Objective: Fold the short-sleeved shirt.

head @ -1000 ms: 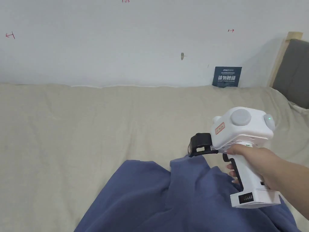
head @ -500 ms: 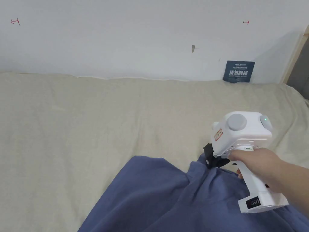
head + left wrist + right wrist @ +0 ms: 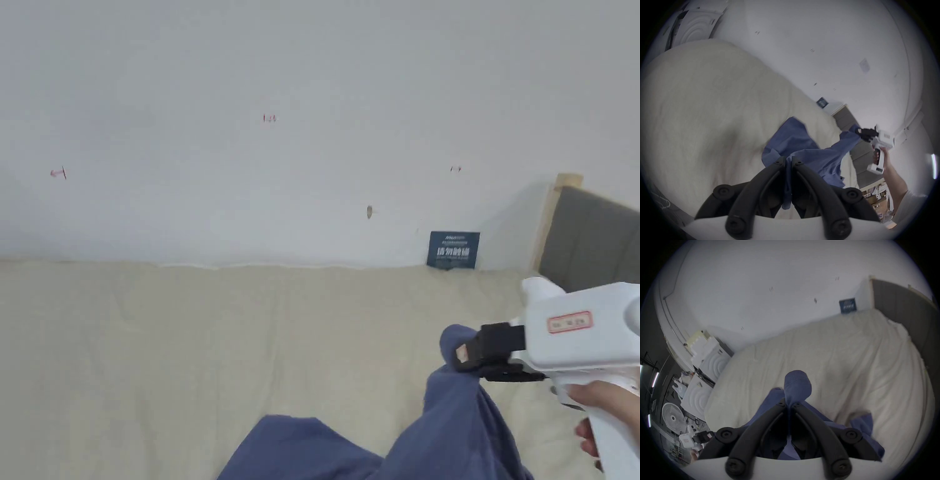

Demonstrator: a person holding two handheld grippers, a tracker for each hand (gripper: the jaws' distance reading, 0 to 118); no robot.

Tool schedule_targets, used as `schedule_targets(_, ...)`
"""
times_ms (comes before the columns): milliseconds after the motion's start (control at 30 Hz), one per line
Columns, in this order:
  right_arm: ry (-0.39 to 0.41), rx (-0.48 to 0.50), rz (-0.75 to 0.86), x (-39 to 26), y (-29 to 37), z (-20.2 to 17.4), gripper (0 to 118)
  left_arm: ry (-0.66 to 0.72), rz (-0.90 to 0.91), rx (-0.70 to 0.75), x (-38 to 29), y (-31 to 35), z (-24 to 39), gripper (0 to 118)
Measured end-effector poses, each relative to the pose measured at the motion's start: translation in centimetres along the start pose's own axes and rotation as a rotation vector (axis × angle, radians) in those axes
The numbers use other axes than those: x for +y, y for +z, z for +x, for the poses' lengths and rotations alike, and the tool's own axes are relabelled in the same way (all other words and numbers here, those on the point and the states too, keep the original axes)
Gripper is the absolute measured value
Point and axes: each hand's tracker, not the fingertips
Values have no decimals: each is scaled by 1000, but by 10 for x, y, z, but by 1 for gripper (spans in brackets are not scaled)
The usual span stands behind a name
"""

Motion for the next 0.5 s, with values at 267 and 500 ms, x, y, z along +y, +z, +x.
schedule_targets(267,85,22,234,39,183,-63,2,-219,126,-51,92,66,106,7)
schedule_targets(500,143,-25,430,113,283,-123,2,-373,261,-27,129,95,149,7)
